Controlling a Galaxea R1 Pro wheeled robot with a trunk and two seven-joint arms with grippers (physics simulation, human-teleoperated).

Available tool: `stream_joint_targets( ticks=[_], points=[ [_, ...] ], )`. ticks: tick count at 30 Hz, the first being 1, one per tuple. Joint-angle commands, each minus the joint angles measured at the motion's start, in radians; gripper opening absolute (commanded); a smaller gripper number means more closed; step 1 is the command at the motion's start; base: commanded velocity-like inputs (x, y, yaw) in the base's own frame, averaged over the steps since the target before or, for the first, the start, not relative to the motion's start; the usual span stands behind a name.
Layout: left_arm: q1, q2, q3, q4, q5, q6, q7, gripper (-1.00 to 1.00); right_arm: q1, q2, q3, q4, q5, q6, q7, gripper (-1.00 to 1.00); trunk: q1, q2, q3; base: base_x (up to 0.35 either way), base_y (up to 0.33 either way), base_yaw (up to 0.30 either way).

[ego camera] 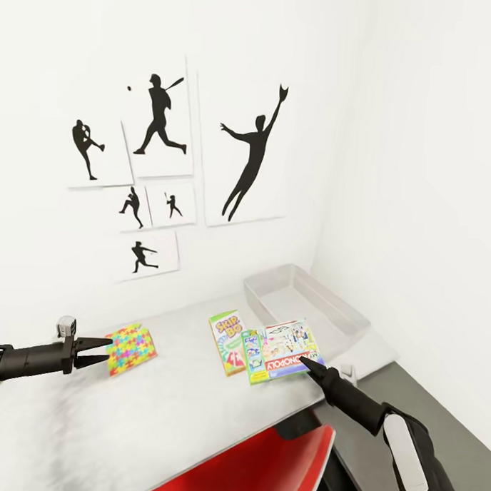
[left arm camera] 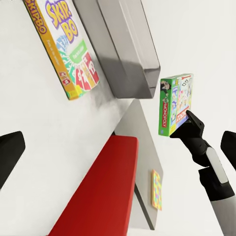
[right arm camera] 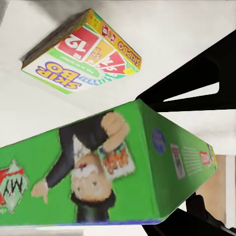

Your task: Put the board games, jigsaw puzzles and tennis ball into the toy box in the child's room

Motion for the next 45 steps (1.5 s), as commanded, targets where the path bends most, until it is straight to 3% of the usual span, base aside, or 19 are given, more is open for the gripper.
stream_joint_targets(
  ticks=[1, 45],
  points=[
    [-0.001, 0.0, 0.0, 0.0, -0.003, 0.011, -0.005, 1.0, -0.001, 0.0, -0.002, 0.0, 0.0, 0.006, 0.003, -1.0, 0.001, -0.002, -0.002, 0.144, -0.002, 0.0],
    [-0.001, 0.0, 0.0, 0.0, -0.003, 0.004, -0.005, 1.0, -0.001, 0.0, -0.002, 0.0, 0.004, 0.006, 0.003, -1.0, 0.001, -0.002, -0.002, 0.05, -0.028, 0.0]
  ],
)
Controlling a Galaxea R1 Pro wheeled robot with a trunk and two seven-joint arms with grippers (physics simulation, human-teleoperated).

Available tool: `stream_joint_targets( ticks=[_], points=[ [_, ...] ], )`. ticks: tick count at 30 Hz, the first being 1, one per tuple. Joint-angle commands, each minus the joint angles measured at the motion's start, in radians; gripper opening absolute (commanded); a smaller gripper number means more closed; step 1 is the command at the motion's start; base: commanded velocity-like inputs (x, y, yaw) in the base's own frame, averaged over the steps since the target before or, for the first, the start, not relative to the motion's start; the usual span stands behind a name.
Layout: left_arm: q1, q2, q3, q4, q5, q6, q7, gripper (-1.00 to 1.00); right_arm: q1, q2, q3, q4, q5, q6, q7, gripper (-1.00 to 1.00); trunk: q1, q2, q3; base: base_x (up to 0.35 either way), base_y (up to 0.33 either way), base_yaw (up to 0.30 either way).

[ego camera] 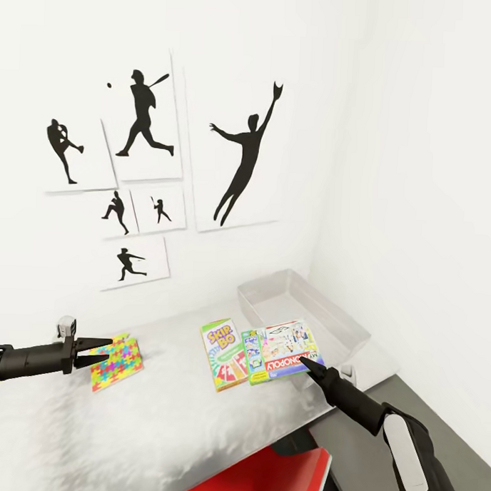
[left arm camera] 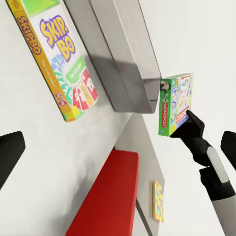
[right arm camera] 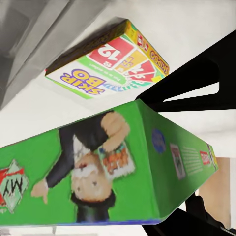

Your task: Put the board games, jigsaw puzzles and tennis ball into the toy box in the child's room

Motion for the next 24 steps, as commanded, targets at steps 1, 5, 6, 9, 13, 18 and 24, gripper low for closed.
stream_joint_targets(
  ticks=[1, 5, 6, 9, 13, 18, 24],
  points=[
    [-0.001, 0.0, 0.0, 0.0, -0.003, 0.011, -0.005, 1.0, -0.001, 0.0, -0.002, 0.0, 0.0, 0.006, 0.003, -1.0, 0.001, -0.002, -0.002, 0.052, -0.021, 0.0],
    [-0.001, 0.0, 0.0, 0.0, -0.003, 0.01, -0.005, 1.0, -0.001, 0.0, -0.002, 0.0, 0.0, 0.006, 0.003, -1.0, 0.001, -0.002, -0.002, 0.087, -0.072, 0.0],
    [-0.001, 0.0, 0.0, 0.0, -0.003, 0.01, -0.005, 1.0, -0.001, 0.0, -0.002, 0.0, 0.0, 0.006, 0.003, -1.0, 0.001, -0.002, -0.002, 0.055, -0.06, 0.0],
    [-0.001, 0.0, 0.0, 0.0, -0.003, 0.01, -0.005, 1.0, -0.001, 0.0, -0.002, 0.0, 0.0, 0.006, 0.003, -1.0, 0.001, -0.002, -0.002, 0.025, -0.027, 0.0],
    [-0.001, 0.0, 0.0, 0.0, -0.003, 0.01, -0.005, 1.0, -0.001, 0.0, -0.002, 0.0, 0.0, 0.006, 0.003, -1.0, 0.001, -0.002, -0.002, 0.007, -0.007, 0.0],
    [-0.001, 0.0, 0.0, 0.0, -0.003, 0.01, -0.005, 1.0, -0.001, 0.0, -0.002, 0.0, 0.001, 0.006, 0.003, -1.0, 0.001, -0.002, -0.002, 0.012, -0.006, 0.0],
    [-0.001, 0.0, 0.0, 0.0, -0.003, 0.01, -0.005, 1.0, -0.001, 0.0, -0.002, 0.0, 0.003, 0.005, 0.0, -1.0, 0.001, -0.002, -0.002, 0.035, -0.02, 0.0]
  ],
)
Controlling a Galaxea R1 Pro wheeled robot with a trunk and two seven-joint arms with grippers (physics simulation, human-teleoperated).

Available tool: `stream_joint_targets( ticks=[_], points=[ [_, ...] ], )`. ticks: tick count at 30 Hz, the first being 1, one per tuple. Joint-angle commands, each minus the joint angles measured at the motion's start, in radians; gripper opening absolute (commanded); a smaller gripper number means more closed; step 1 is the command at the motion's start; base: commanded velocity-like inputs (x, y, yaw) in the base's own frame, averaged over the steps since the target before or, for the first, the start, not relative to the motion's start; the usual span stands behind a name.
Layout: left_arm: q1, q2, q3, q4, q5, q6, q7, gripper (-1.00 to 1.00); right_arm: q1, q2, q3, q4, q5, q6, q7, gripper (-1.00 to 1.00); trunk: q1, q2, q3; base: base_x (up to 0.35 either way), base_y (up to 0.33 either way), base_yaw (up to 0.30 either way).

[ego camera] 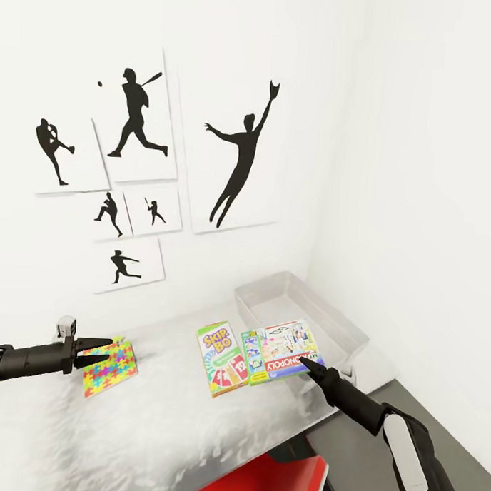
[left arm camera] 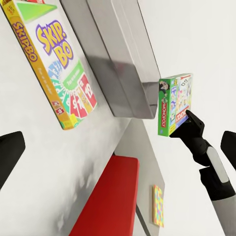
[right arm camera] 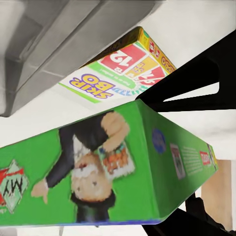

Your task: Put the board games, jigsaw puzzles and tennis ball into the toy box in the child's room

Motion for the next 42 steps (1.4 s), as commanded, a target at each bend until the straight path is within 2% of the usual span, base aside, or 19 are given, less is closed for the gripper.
stream_joint_targets(
  ticks=[1, 30, 42],
  points=[
    [-0.001, 0.0, 0.0, 0.0, -0.003, 0.01, -0.005, 1.0, -0.001, 0.0, -0.002, 0.0, -0.001, 0.006, 0.001, -1.0, 0.001, -0.002, -0.002, 0.007, -0.004, 0.0],
    [-0.001, 0.0, 0.0, 0.0, -0.003, 0.011, -0.005, 1.0, -0.001, 0.0, -0.003, 0.0, -0.001, 0.006, 0.0, -1.0, 0.001, -0.002, 0.0, 0.0, -0.022, 0.038],
    [-0.001, -0.002, 0.0, 0.0, -0.003, 0.011, -0.005, 1.0, -0.001, 0.0, -0.003, 0.0, -0.006, 0.006, 0.002, -1.0, 0.001, -0.002, 0.0, 0.024, 0.0, 0.194]
  ],
)
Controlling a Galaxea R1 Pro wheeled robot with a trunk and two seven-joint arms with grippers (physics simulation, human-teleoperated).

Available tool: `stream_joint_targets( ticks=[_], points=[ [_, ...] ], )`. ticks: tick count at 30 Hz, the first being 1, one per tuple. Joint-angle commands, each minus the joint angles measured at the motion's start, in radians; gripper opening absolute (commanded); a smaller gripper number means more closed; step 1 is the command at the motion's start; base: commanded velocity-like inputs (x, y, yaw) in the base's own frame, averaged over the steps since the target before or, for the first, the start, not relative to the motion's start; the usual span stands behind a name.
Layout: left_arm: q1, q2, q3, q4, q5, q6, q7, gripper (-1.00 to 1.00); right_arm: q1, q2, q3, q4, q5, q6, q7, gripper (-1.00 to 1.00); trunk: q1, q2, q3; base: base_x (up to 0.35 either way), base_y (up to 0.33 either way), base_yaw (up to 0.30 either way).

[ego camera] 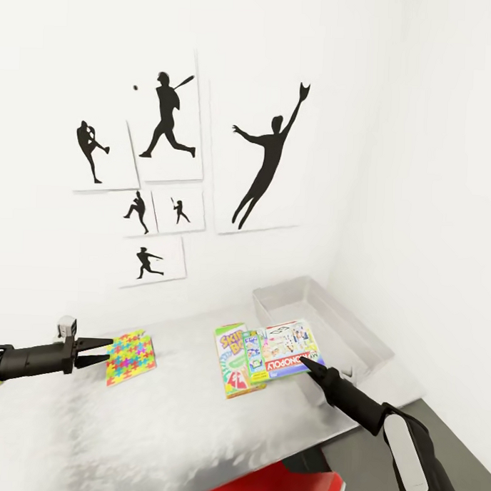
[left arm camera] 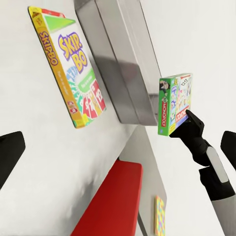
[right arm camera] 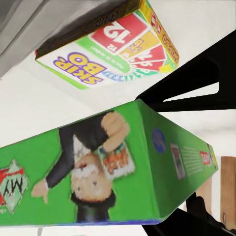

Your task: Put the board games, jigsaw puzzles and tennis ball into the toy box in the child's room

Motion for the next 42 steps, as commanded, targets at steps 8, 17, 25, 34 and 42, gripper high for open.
stream_joint_targets(
  ticks=[8, 17, 25, 34, 42],
  points=[
    [-0.001, -0.001, 0.0, 0.0, -0.003, 0.01, -0.005, 1.0, -0.001, 0.0, -0.002, 0.0, 0.002, 0.006, 0.002, -1.0, 0.001, -0.002, -0.002, 0.018, 0.0, 0.022],
    [-0.001, -0.001, 0.0, 0.0, -0.003, 0.01, -0.005, 1.0, -0.001, 0.0, -0.002, 0.001, -0.001, 0.006, 0.003, -1.0, 0.001, -0.002, -0.002, 0.0, 0.0, 0.0],
    [-0.001, -0.001, 0.0, 0.0, -0.003, 0.01, -0.005, 1.0, -0.001, 0.0, -0.002, 0.001, 0.0, 0.006, 0.003, -1.0, 0.001, -0.002, -0.002, 0.0, 0.0, 0.0],
    [-0.001, -0.001, 0.0, 0.0, -0.002, 0.01, -0.005, 1.0, -0.001, -0.001, -0.002, -0.005, 0.004, -0.022, -0.004, -1.0, 0.001, -0.002, -0.002, 0.0, 0.0, 0.0],
    [-0.001, -0.024, 0.0, 0.0, -0.002, 0.011, -0.005, 1.0, -0.077, -0.015, -0.004, -0.005, 0.004, 0.11, -0.055, -1.0, 0.001, -0.002, -0.002, 0.0, 0.0, 0.0]
  ],
)
